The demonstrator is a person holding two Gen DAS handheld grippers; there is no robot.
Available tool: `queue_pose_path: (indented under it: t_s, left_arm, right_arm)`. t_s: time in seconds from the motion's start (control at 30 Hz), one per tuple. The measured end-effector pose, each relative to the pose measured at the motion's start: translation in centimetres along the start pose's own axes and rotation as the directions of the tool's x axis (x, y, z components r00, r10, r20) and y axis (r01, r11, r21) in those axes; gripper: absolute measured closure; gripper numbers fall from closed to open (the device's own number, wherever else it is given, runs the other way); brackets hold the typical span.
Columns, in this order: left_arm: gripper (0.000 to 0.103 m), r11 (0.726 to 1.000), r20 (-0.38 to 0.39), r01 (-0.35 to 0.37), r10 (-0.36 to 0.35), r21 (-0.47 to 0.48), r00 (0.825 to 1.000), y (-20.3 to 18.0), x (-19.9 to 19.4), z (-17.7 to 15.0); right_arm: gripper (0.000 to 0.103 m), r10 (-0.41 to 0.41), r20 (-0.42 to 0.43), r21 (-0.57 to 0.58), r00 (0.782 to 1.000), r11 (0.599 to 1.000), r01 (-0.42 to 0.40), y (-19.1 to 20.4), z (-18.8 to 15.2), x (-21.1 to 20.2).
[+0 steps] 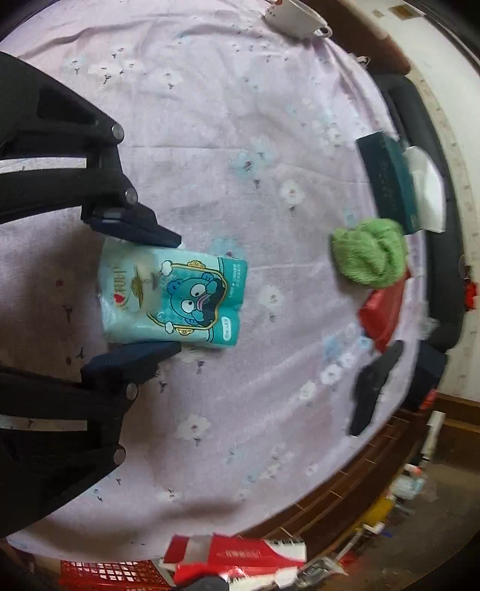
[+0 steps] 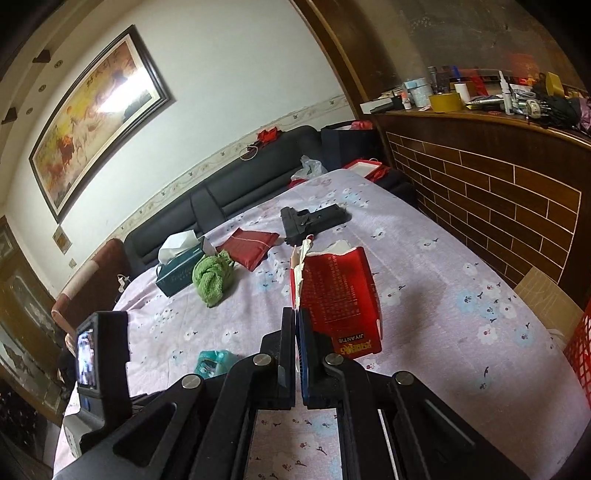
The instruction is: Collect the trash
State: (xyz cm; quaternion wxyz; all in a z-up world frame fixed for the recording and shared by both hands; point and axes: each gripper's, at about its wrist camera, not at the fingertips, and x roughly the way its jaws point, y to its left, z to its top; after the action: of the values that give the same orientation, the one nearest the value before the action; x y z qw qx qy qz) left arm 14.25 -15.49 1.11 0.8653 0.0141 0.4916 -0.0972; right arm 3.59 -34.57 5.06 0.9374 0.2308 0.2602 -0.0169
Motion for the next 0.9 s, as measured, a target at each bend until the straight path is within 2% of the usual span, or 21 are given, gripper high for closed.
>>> queue_pose_path:
  t_s: [0.07, 0.13, 0.23, 0.47, 0.6, 0.73, 0.9]
  left_arm:
    - [0.068, 1.000, 0.026, -0.003, 0.003, -0.007, 1.000, 0.4, -0.7, -0.5]
    - [0.072, 1.000, 0.043, -0.001, 0.002, -0.017, 0.999, 0.9, -1.5, -0.9]
    - [0.073, 0.999, 0.073, 0.009, -0.006, -0.037, 0.997, 2.0, -3.2, -2.0]
    - [0.073, 0.997, 0.170, -0.020, 0.032, -0.073, 0.985, 4.4, -8.7, -6.2]
    - [0.072, 0.994, 0.238, -0.033, 0.057, -0.106, 0.970, 5.9, -12.9, -9.4]
    - [0.071, 0.989, 0.296, -0.075, 0.109, -0.125, 0.949, 6.9, -16.0, -12.5]
    - [0.071, 0.988, 0.342, -0.117, 0.146, -0.105, 0.928, 7.1, -17.8, -15.5]
  right_arm:
    - [0.101, -0.001, 0.003, -0.017, 1.000, 1.000, 0.001, 0.3, -0.1, 0.0]
    - [0.101, 0.001, 0.002, -0.040, 1.000, 0.999, -0.001, 0.8, -0.2, 0.1]
    - [0.101, 0.010, -0.004, -0.086, 1.000, 0.996, -0.010, 1.7, -0.7, 0.1]
    - [0.101, 0.056, -0.018, -0.220, 0.998, 0.974, -0.059, 4.8, -2.3, -0.1]
    - [0.101, 0.122, -0.067, -0.323, 0.990, 0.937, -0.137, 7.3, -3.9, 0.0]
    - [0.101, 0.153, -0.125, -0.340, 0.980, 0.922, -0.187, 8.7, -5.3, -0.1]
    - [0.101, 0.154, -0.146, -0.380, 0.977, 0.903, -0.199, 9.7, -7.2, -3.1]
